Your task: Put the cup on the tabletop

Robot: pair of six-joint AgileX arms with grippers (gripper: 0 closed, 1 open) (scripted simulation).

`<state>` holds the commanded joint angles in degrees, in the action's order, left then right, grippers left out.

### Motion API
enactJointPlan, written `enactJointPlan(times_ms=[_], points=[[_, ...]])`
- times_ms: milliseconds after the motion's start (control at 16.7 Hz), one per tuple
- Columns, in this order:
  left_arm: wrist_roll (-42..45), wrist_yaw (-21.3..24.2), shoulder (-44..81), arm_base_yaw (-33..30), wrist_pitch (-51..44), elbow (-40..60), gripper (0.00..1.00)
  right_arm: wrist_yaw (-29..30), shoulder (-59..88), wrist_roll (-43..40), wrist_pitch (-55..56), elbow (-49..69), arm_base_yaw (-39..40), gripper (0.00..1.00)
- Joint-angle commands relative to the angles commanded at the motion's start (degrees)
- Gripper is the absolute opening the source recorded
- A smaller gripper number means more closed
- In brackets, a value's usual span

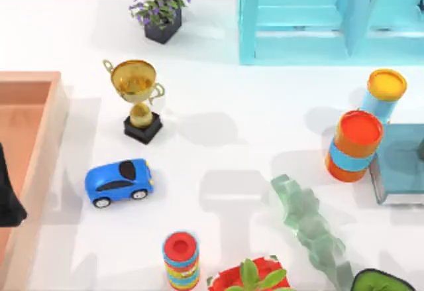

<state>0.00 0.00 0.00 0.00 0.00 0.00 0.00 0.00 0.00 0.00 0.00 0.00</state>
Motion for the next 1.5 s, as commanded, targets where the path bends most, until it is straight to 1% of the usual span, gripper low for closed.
enactJointPlan(times_ms=[240,360,480,720,1200,1380,1500], points=[[0.0,0.0,0.0,0.0,0.0,0.0,1.00,0.0,1.8,-0.2,-1.8,1.8,0.0,1.00],[0.0,0.0,0.0,0.0,0.0,0.0,1.00,0.0,6.1,-0.4,-6.0,6.0,-0.2,1.00],[0.0,0.0,0.0,0.0,0.0,0.0,1.00,0.0,12.8,-0.6,-12.1,12.7,-0.5,1.00],[0.0,0.0,0.0,0.0,0.0,0.0,1.00,-0.2,32.7,-0.8,-27.6,31.8,-1.3,1.00],[0.0,0.0,0.0,0.0,0.0,0.0,1.00,-1.0,80.4,-1.6,-60.9,75.8,-2.7,1.00],[0.0,0.0,0.0,0.0,0.0,0.0,1.00,-1.0,94.2,-2.1,-71.2,88.0,-3.1,1.00],[0.0,0.0,0.0,0.0,0.0,0.0,1.00,-0.8,100.9,-2.3,-76.7,93.9,-3.3,1.00]])
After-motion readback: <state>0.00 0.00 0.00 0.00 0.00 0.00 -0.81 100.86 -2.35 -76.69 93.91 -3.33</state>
